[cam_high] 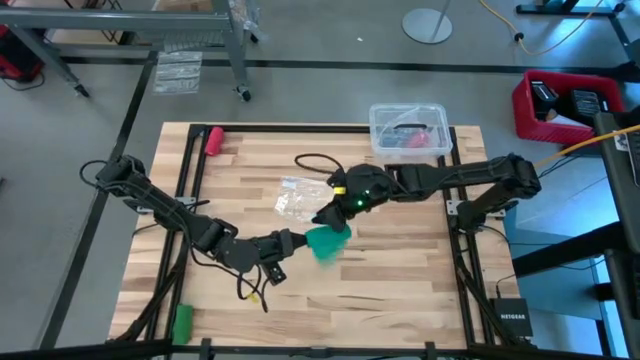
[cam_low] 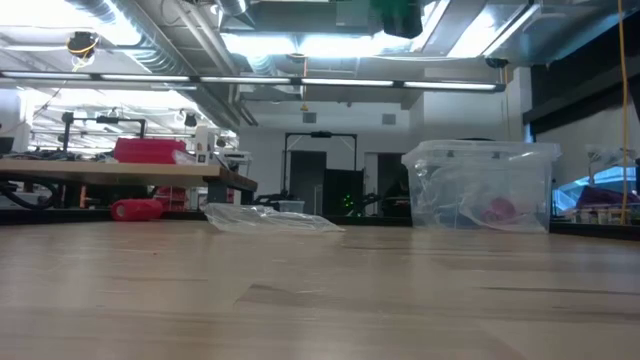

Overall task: Roll bandage
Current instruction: Roll the green bandage

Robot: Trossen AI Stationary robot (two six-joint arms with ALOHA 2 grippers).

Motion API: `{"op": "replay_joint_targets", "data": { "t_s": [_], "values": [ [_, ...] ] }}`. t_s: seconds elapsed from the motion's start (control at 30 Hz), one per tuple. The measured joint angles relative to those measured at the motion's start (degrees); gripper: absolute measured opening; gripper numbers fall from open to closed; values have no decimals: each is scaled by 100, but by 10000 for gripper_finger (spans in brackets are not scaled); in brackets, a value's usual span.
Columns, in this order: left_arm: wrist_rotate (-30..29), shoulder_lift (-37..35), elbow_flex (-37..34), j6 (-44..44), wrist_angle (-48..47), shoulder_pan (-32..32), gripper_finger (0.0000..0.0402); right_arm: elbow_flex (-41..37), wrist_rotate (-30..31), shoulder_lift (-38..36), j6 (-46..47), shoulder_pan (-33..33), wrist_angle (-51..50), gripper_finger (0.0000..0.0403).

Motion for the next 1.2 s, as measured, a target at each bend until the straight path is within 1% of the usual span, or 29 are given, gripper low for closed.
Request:
{"op": "replay_joint_targets", "data": {
  "t_s": [0.17,0.27,0.37,0.47,0.5,0.57,0.63,0.73,0.8,0.87,0.93,1.0,1.1,1.2],
  "values": [
    [-38,1,0,284,-20,0,7,1,-899,-12,-7,-318,-410,186],
    [-59,-1,0,224,-27,3,7,1,-995,-5,-180,-538,-794,186],
    [-74,1,0,-229,-32,-29,7,0,-1016,-49,-586,-744,-1002,186],
    [-78,-1,0,-1064,-38,-82,7,-5,-1163,-322,-1069,-919,-1147,186],
    [-80,1,0,-1439,-48,-111,7,-5,-1104,-476,-1328,-935,-1273,186],
    [-85,-1,0,-2297,-36,-166,7,-1,-779,-817,-1960,-937,-1668,186],
    [-87,1,0,-3093,-39,-218,7,-15,-504,-1164,-2579,-813,-2083,186],
    [-36,-1,-1,-4102,-18,-284,7,-386,-553,-1772,-3142,-546,-2091,186],
    [3,-1,-2,-4672,32,-289,7,-862,-458,-2189,-3217,-348,-1696,186],
    [0,-1,-2,-5159,27,-286,7,-1563,-171,-2587,-3223,-150,-1048,186],
    [0,-1,-2,-5601,23,-282,7,-2388,140,-2935,-3257,52,-142,186],
    [0,-1,-7,-5964,29,-282,7,-3222,358,-3178,-3373,269,1009,186],
    [2,-1,-7,-6442,33,-289,7,-4356,570,-3220,-3409,508,2770,186],
    [5,-1,-7,-6934,28,-290,7,-5184,915,-2860,-3357,570,4179,186]
  ]
}}
